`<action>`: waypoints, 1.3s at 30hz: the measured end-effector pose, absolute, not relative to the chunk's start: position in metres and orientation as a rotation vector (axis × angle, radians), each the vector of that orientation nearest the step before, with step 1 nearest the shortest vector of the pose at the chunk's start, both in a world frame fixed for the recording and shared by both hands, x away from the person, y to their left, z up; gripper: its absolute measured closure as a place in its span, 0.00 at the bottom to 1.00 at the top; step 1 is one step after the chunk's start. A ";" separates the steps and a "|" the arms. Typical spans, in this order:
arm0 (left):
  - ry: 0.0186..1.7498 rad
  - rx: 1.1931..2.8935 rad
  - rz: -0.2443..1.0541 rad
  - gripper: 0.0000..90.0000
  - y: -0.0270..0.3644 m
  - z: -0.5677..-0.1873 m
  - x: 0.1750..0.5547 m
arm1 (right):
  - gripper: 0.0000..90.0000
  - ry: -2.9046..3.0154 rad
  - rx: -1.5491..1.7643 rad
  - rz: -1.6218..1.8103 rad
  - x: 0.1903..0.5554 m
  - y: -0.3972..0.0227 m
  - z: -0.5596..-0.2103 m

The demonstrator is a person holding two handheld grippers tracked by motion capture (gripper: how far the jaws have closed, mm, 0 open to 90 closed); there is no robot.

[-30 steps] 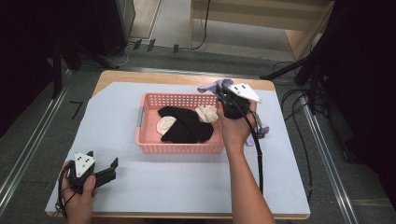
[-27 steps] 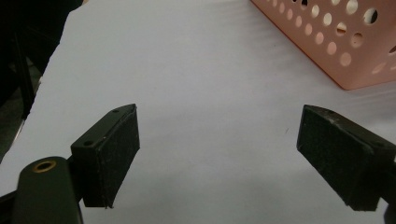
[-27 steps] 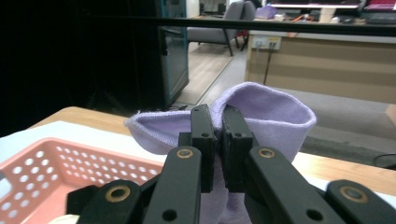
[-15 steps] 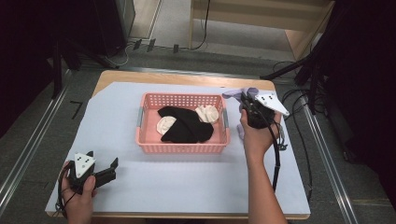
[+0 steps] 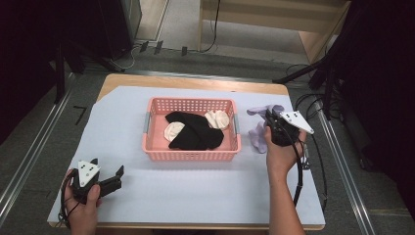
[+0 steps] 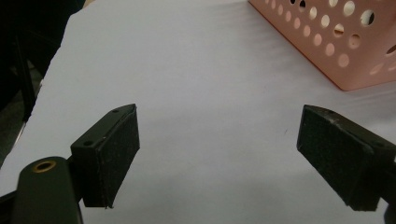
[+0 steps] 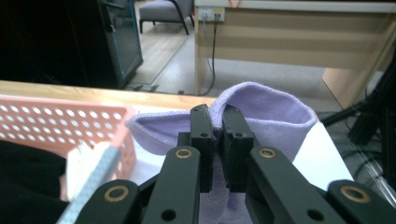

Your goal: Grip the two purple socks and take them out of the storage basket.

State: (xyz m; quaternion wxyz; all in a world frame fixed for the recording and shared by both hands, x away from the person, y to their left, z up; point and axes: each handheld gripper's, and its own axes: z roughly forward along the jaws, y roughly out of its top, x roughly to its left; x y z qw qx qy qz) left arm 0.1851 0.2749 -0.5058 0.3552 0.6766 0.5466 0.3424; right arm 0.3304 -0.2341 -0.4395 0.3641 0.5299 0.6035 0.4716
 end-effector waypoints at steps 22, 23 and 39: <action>1.412 1.752 0.888 0.16 0.274 -0.506 0.185 | 0.32 1.447 1.502 1.259 0.297 -0.262 -0.455; 1.412 1.749 0.889 0.16 0.274 -0.506 0.185 | 0.31 1.444 1.510 1.264 0.294 -0.263 -0.456; 1.416 1.751 0.891 0.16 0.274 -0.506 0.185 | 0.32 1.460 1.531 1.274 0.257 -0.282 -0.479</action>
